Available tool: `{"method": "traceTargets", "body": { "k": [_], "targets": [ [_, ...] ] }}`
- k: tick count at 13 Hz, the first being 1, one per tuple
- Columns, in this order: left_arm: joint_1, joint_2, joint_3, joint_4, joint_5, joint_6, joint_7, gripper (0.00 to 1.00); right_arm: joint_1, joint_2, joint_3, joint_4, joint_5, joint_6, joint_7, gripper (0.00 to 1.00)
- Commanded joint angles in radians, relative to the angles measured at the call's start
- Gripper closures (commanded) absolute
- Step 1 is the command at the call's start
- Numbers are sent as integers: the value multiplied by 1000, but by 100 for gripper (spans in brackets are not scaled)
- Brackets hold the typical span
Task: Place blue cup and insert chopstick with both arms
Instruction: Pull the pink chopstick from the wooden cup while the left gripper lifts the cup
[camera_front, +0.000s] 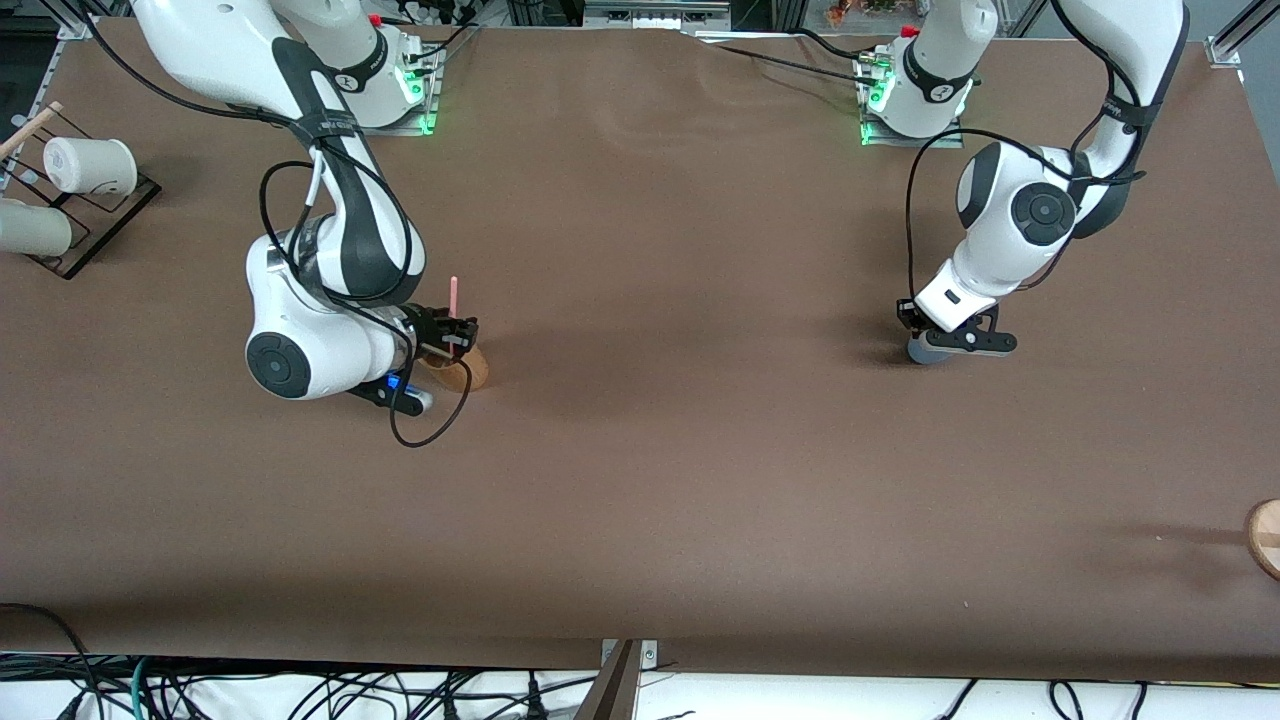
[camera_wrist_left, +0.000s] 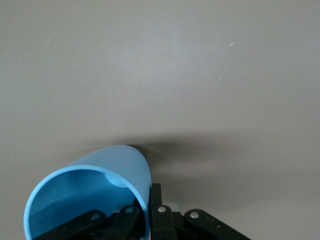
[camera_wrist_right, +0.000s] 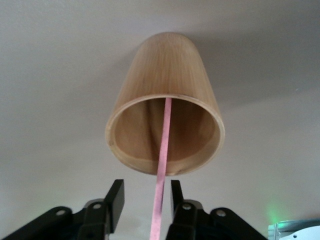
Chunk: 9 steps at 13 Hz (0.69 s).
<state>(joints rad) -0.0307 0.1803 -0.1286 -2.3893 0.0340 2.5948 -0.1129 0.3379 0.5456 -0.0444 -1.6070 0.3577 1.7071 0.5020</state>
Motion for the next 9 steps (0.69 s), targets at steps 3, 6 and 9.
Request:
{"method": "traceTargets", "body": {
  "k": [3,6,9],
  "targets": [
    [-17,97,-230,295,27,-206,-299,100,-3,-15,-2,-17,43,-30,10,72],
    [-177,253,-264,516,29,-283,-511,100,-5,-15,-2,-13,43,-32,6,94],
    [-352,459,-255,811,171,-424,-674,100,-13,-15,-3,-5,46,-46,0,100]
  ]
}}
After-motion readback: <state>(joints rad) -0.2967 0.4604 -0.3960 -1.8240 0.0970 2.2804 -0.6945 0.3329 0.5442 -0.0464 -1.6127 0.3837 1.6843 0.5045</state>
